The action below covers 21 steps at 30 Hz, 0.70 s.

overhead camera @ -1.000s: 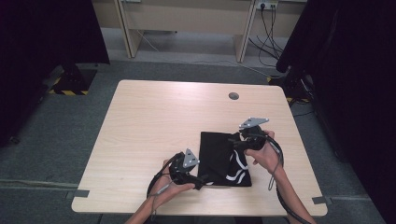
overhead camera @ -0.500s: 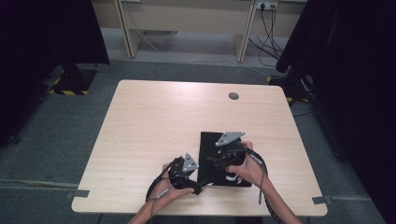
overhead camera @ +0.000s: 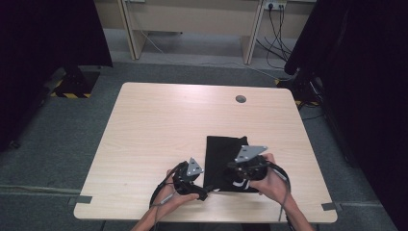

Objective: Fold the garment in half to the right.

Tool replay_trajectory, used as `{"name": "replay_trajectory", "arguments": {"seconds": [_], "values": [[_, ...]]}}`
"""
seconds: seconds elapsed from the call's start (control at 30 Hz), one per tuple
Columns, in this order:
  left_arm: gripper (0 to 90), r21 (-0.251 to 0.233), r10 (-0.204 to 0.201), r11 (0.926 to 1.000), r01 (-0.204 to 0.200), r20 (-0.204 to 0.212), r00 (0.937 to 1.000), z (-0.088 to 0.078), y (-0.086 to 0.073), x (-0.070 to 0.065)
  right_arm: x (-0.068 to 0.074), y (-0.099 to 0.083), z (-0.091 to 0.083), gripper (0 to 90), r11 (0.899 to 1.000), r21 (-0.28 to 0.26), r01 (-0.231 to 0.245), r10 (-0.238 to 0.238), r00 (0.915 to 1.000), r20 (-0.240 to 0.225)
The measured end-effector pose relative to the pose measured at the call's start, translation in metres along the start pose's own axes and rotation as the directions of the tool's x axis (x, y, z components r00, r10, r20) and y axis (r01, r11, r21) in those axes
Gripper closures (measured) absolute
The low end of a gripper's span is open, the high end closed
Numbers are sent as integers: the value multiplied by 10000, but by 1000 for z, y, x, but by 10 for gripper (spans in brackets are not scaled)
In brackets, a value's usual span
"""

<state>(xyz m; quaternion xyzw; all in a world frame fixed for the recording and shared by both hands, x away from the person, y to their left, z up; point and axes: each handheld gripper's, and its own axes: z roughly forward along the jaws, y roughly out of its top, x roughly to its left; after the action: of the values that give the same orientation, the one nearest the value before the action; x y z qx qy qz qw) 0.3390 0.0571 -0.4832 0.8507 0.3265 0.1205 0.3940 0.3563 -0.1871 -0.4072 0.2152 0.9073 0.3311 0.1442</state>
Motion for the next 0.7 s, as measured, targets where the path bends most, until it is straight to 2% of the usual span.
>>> {"name": "replay_trajectory", "arguments": {"seconds": [0.13,0.23,0.3,0.33,0.37,0.47,0.53,0.6,0.7], "values": [[90,6,8,10000,-8,1,10000,0,0,0,-3,-30,-33,867,9971,-518,-561,573,9981,238],[89,18,3,10000,-3,-38,10000,1,1,-1,1,-57,-40,820,9937,-362,-1064,1071,9941,189],[90,37,37,10000,-37,-23,10000,1,1,0,1,-73,-41,734,9904,-144,-1372,1377,9894,467],[89,37,35,10000,-35,-16,10000,1,1,0,0,-80,-42,672,9866,-158,-1625,1631,9851,542],[90,33,25,10000,-25,-19,10000,1,1,0,-2,-84,-45,650,9816,-303,-1886,1901,9798,614],[109,0,43,10000,-43,36,10000,-1,3,0,-6,-82,-54,581,9740,-849,-2098,2162,9735,742],[111,-249,-32,9997,32,-35,10000,-3,6,0,-8,-73,-55,560,9741,-1012,-2022,2105,9744,793],[113,-503,-63,9987,60,-42,10000,-6,9,0,-10,-63,-48,540,9771,-935,-1913,1992,9764,839],[111,-633,-88,9980,86,-36,10000,-7,14,1,-16,-49,-32,528,9789,-905,-1834,1917,9769,947]]}}
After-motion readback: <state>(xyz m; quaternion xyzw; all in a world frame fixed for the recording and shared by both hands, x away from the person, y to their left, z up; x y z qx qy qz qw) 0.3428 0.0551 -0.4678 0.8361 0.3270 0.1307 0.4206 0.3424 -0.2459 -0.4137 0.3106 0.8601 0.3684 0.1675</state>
